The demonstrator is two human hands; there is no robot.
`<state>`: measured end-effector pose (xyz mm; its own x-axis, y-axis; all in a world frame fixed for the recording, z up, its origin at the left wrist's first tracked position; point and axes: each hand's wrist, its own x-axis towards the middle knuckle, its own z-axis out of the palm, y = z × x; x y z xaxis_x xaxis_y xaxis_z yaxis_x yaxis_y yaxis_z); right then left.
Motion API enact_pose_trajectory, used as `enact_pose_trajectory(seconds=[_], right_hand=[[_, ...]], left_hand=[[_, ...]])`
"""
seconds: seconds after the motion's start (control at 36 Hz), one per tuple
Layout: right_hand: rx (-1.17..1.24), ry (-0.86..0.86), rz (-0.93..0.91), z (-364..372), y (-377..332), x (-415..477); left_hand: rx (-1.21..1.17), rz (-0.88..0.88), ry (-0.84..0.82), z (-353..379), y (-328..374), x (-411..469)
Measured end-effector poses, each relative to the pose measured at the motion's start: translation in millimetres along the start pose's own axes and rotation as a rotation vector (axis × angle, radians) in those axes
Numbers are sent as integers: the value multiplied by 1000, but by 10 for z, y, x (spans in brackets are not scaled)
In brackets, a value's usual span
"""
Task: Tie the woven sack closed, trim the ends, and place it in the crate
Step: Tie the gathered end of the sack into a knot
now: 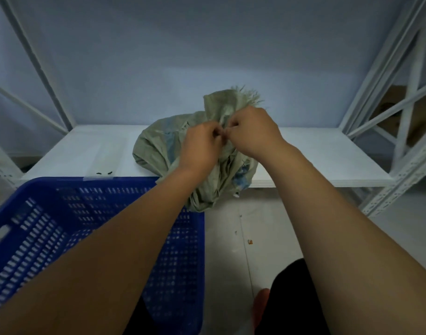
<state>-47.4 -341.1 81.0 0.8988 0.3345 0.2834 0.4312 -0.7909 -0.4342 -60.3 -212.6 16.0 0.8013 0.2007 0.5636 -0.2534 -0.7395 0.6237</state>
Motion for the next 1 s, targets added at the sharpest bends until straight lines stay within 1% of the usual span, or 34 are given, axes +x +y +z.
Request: enact_pose_trajectory(seconds=[0.08,0.17,0.31,0.47,0.61,0.75,0.83,1.0], right_hand=[[27,12,41,119,107,207],[69,24,90,223,224,357],[82,59,147,318,461,519],[123,51,176,438,713,719],[202,94,201,549,770,818],[291,97,194,660,801,904],[297,115,191,686,849,933],[347,71,282,695,966,926]], left_hand=[[-29,-90,26,151,-96,124],[-25,-111,21,287,-151,232],[-7,-86,-16,509,-238,392],[21,-52,-29,642,-322,492],[33,-20,-39,770,-381,554],[60,11,-2,800,-478,632],[63,18,-12,808,-500,647],[71,80,-56,881,-569,587]])
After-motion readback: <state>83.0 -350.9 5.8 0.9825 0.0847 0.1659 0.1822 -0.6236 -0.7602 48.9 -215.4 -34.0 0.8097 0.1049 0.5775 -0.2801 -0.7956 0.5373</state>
